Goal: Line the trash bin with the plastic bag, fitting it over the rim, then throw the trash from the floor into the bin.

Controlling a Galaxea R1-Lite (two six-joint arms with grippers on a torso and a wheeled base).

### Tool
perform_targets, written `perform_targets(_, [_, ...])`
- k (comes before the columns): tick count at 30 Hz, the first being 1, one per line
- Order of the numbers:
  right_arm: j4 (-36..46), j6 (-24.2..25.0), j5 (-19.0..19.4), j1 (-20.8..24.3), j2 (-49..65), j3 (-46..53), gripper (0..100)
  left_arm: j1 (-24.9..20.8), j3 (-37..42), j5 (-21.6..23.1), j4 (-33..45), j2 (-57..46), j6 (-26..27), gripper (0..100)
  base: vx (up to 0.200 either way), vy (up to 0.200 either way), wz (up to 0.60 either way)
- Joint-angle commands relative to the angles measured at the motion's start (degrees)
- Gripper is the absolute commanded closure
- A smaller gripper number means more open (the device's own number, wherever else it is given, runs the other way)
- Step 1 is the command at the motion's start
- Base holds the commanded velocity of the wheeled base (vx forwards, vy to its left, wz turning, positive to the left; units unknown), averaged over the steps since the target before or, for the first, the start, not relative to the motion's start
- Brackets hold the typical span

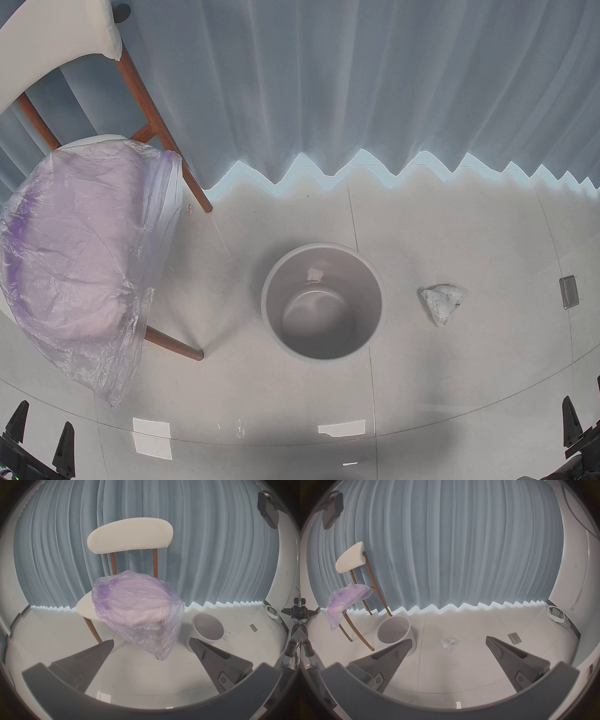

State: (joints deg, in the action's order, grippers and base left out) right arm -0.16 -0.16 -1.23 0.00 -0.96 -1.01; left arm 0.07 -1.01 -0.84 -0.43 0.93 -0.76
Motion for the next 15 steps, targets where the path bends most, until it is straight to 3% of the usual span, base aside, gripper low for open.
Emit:
perform_targets(1, [-0.02, -0.02, 0.0, 0.0, 0.96, 1.01, 0, 0.01, 1.01, -0.13, -5.11, -0.93, 0.05, 0, 0.0, 0.0, 0.0])
perform_targets(3, [-0.02, -0.02, 0.0, 0.0, 0.96, 1.01, 0, 0.01, 1.01, -0.13, -9.77, -0.93, -0.04, 0, 0.0, 0.0, 0.0])
perform_targets(6, [-0.02, -0.02, 0.0, 0.0, 0.96, 1.01, 0, 0.01, 1.01, -0.57, -10.82, -0.93, 0.4, 0, 0.0, 0.0, 0.0])
perform_targets(10, [-0.02, -0.02, 0.0, 0.0, 0.96, 1.01, 0, 0.01, 1.01, -0.13, -13.81, -0.93, 5.06, 0, 0.0, 0.0, 0.0])
perform_targets(15, [-0.02, 0.07, -0.09, 0.0, 0.96, 1.01, 0, 0.1, 1.01, 5.32, -14.95, -0.93, 12.01, 0, 0.0, 0.0, 0.0])
